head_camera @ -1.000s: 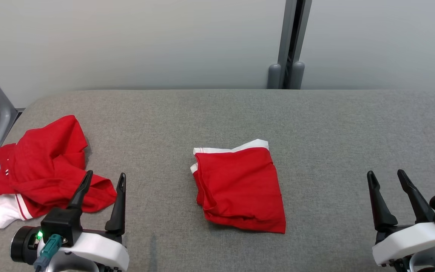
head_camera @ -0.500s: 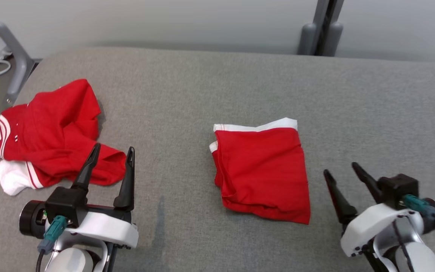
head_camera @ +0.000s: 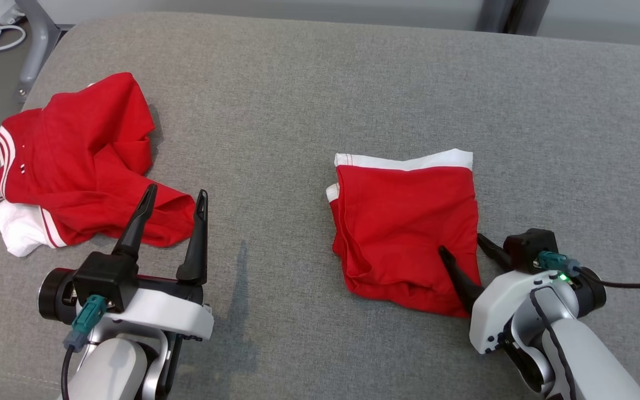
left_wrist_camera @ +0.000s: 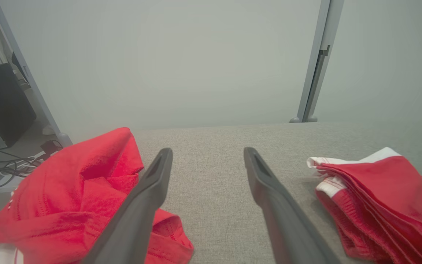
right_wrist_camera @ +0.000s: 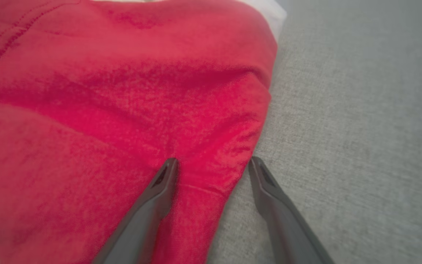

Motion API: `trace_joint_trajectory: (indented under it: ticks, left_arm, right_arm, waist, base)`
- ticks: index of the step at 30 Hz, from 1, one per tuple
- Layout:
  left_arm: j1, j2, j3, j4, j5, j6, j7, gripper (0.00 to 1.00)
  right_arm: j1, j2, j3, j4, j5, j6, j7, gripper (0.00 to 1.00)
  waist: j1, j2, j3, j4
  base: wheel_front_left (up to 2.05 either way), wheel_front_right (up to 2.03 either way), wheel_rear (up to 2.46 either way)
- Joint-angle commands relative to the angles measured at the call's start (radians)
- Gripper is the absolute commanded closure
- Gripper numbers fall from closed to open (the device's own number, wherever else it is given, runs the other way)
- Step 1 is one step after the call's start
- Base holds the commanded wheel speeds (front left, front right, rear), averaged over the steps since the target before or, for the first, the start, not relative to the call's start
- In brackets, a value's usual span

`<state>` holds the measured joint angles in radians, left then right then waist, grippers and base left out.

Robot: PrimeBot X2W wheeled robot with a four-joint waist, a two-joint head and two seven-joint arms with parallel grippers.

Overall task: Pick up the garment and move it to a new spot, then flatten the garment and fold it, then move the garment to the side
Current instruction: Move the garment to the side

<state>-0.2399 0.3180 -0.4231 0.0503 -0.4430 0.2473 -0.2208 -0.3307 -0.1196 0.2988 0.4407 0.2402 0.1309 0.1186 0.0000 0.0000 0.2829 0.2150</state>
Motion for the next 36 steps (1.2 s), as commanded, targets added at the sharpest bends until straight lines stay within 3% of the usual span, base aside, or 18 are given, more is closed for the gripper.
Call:
trace_joint_trajectory:
  ticks: [1, 2, 3, 13, 26, 36]
  left_arm:
    - [-0.019, 0.001, 0.001, 0.008, 0.002, -0.006, -0.008, 0.00]
    - [-0.021, 0.000, 0.002, 0.011, 0.001, -0.006, -0.009, 0.00]
    - [-0.023, -0.001, 0.002, 0.014, 0.001, -0.007, -0.009, 0.00]
    - [-0.023, 0.006, 0.005, 0.024, -0.001, 0.001, -0.013, 0.00]
    - [-0.041, 0.053, 0.009, -0.029, 0.006, 0.002, 0.023, 0.00]
    - [-0.105, 0.076, -0.014, -0.061, 0.036, -0.008, 0.067, 0.00]
  right_arm:
    - [0.010, -0.004, 0.014, 0.041, 0.012, 0.000, 0.020, 0.61]
    - [0.008, -0.004, 0.026, 0.054, 0.023, 0.000, 0.038, 0.94]
    - [0.006, -0.006, 0.036, 0.064, 0.032, 0.000, 0.050, 1.00]
    - [-0.016, -0.068, 0.081, 0.016, 0.032, -0.003, 0.061, 1.00]
    - [-0.012, -0.190, 0.115, -0.162, 0.005, 0.000, -0.011, 1.00]
    - [-0.183, -0.252, 0.119, -0.072, 0.040, 0.000, -0.093, 1.00]
  waist:
    - [0.0000, 0.0000, 0.006, -0.001]
    - [0.0000, 0.0000, 0.008, -0.004]
    - [0.0000, 0.0000, 0.009, -0.006]
    - [0.0000, 0.0000, -0.007, -0.068]
    - [0.0000, 0.0000, 0.017, -0.336]
    - [0.0000, 0.0000, 0.088, -0.465]
  base:
    - [0.00, 0.00, 0.00]
    - [0.00, 0.00, 0.00]
    - [0.00, 0.00, 0.00]
    - [0.00, 0.00, 0.00]
    - [0.00, 0.00, 0.00]
    - [0.00, 0.00, 0.00]
